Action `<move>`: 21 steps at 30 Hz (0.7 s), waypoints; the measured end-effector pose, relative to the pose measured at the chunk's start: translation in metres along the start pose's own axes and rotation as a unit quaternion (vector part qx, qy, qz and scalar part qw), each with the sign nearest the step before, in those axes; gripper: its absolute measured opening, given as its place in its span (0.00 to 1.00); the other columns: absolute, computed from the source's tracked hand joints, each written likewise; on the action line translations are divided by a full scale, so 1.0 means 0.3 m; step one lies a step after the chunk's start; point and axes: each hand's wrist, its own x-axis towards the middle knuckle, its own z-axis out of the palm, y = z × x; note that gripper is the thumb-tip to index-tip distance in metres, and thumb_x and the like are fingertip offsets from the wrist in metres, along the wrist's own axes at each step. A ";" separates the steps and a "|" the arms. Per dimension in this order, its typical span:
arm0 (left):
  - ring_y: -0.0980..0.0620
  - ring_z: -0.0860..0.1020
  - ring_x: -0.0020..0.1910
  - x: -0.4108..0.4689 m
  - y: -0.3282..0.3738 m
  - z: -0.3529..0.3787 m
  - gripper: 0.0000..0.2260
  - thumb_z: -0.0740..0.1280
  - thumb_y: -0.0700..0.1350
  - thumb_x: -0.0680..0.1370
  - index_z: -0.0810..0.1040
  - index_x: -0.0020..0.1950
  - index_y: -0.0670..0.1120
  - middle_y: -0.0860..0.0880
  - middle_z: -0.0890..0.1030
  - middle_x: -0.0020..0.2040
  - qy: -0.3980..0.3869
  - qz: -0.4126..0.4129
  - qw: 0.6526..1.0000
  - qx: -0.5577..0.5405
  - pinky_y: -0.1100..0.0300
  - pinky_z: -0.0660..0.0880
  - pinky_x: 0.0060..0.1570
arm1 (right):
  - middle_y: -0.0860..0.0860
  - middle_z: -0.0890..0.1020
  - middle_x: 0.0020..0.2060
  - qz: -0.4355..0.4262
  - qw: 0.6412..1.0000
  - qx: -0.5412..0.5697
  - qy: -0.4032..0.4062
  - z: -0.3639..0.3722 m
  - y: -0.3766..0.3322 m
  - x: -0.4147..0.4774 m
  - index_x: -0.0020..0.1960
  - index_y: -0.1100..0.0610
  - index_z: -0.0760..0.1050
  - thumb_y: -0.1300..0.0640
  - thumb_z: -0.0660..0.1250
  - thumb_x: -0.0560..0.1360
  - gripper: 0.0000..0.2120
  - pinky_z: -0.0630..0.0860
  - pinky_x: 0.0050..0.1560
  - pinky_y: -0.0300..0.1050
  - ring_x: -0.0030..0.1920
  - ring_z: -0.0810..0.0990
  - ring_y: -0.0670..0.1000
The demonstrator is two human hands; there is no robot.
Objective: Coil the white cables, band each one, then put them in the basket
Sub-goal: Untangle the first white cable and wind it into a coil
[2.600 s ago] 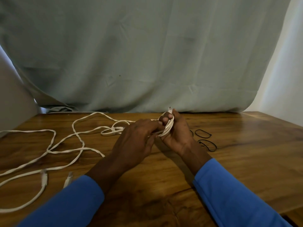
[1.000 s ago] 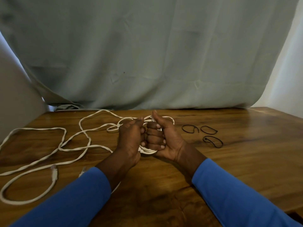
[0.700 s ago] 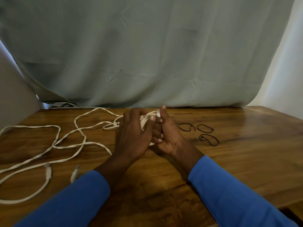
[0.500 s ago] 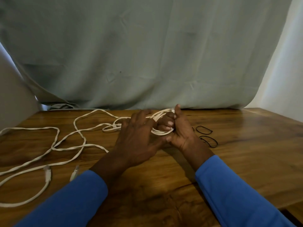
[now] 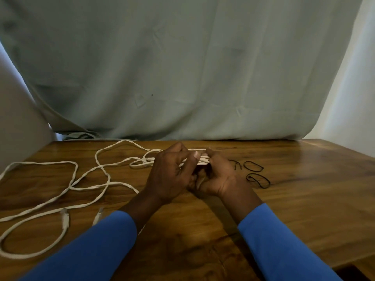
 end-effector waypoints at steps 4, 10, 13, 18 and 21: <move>0.54 0.74 0.30 0.016 -0.020 -0.011 0.19 0.63 0.53 0.82 0.74 0.32 0.49 0.53 0.75 0.30 0.090 -0.120 0.985 -0.080 0.53 0.71 0.34 | 0.54 0.76 0.34 -0.003 0.998 -0.011 -0.055 -0.007 0.046 -0.021 0.42 0.60 0.77 0.30 0.50 0.81 0.35 0.71 0.34 0.40 0.35 0.72 0.51; 0.50 0.74 0.28 0.034 -0.045 -0.029 0.21 0.65 0.50 0.84 0.76 0.34 0.41 0.45 0.74 0.30 0.098 -0.323 0.892 -0.302 0.56 0.75 0.33 | 0.44 0.80 0.41 -0.471 0.764 -0.414 0.155 -0.087 0.062 -0.038 0.52 0.53 0.75 0.35 0.58 0.80 0.21 0.73 0.44 0.44 0.41 0.78 0.43; 0.54 0.73 0.27 0.028 0.016 -0.022 0.18 0.62 0.48 0.85 0.78 0.40 0.39 0.46 0.74 0.30 0.039 -0.337 0.877 -0.339 0.60 0.74 0.29 | 0.44 0.83 0.53 -0.511 0.715 -0.478 0.011 -0.073 0.068 -0.054 0.62 0.50 0.76 0.41 0.59 0.82 0.16 0.77 0.51 0.37 0.53 0.81 0.40; 0.54 0.74 0.29 -0.011 0.074 0.007 0.20 0.62 0.51 0.85 0.81 0.36 0.46 0.48 0.75 0.30 -0.014 -0.324 0.884 -0.338 0.61 0.74 0.30 | 0.45 0.85 0.40 -0.507 0.742 -0.438 -0.015 -0.118 0.127 -0.053 0.50 0.50 0.78 0.51 0.59 0.86 0.10 0.77 0.39 0.44 0.39 0.84 0.45; 0.53 0.79 0.35 -0.021 0.095 0.036 0.17 0.64 0.52 0.84 0.83 0.40 0.47 0.49 0.80 0.33 -0.004 -0.354 0.871 -0.341 0.57 0.77 0.35 | 0.54 0.85 0.39 -0.439 0.821 -0.359 -0.061 -0.139 0.131 -0.089 0.52 0.58 0.79 0.48 0.60 0.86 0.15 0.76 0.37 0.50 0.36 0.82 0.53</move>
